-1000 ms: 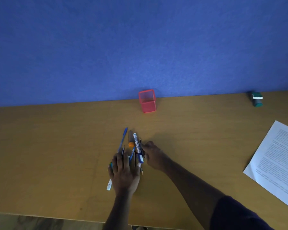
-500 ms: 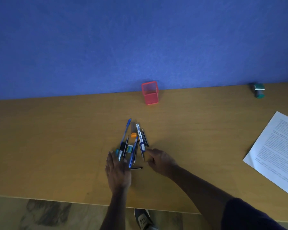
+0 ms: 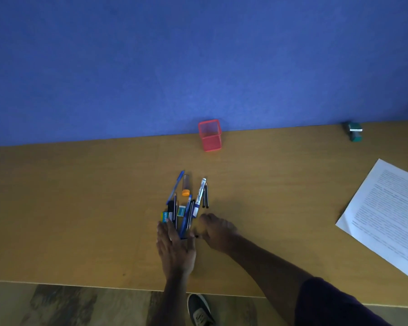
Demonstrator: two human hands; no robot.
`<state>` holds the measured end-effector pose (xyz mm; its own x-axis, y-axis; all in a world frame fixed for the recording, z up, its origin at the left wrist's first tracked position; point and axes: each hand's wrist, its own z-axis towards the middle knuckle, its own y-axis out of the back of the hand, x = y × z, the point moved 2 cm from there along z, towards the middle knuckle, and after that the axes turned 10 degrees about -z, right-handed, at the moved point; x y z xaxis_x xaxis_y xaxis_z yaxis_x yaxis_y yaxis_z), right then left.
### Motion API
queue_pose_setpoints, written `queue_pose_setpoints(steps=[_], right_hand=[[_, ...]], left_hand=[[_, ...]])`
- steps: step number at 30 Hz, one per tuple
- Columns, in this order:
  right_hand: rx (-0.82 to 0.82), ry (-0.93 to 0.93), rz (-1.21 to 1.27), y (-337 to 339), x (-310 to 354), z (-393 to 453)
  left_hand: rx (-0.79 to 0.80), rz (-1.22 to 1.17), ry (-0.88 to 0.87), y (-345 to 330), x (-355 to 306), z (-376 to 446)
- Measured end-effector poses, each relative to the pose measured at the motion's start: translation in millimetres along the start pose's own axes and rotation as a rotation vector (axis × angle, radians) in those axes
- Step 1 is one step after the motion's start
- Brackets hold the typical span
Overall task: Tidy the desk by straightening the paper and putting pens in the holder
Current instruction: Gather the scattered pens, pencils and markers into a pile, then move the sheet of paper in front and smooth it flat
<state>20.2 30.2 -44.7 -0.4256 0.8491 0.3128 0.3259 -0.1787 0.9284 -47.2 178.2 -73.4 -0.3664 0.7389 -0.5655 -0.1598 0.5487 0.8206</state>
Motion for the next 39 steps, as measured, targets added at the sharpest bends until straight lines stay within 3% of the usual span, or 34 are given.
queue_pose_setpoints(steps=[4,8,13,17,20,24,28,31,39], right_hand=[[-0.091,0.079,-0.031,6,-5,-10],[-0.32,0.213,-0.076,15,-29,-40],[-0.508,0.027,-0.061,27,-95,-78],[-0.547,-0.068,-0.121,24,-148,-113],[-0.63,-0.267,-0.137,26,-186,-139],[-0.689,-0.692,-0.088,39,-225,-172],[-0.709,-1.087,0.091,46,-254,-205],[-0.78,-1.354,0.26,44,-273,-230],[-0.644,-1.62,0.276,39,-296,-265]], left_hand=[[-0.106,0.062,-0.147,6,-6,-6],[-0.011,0.087,-0.486,-9,-36,-17],[0.161,0.044,-0.677,-42,-107,-30],[0.297,0.027,-0.816,-75,-164,-37],[0.356,-0.007,-0.839,-99,-202,-44],[0.451,-0.025,-0.826,-131,-254,-56],[0.521,-0.048,-0.783,-158,-299,-73],[0.58,0.079,-0.787,-179,-321,-84],[0.56,0.198,-0.74,-208,-354,-94]])
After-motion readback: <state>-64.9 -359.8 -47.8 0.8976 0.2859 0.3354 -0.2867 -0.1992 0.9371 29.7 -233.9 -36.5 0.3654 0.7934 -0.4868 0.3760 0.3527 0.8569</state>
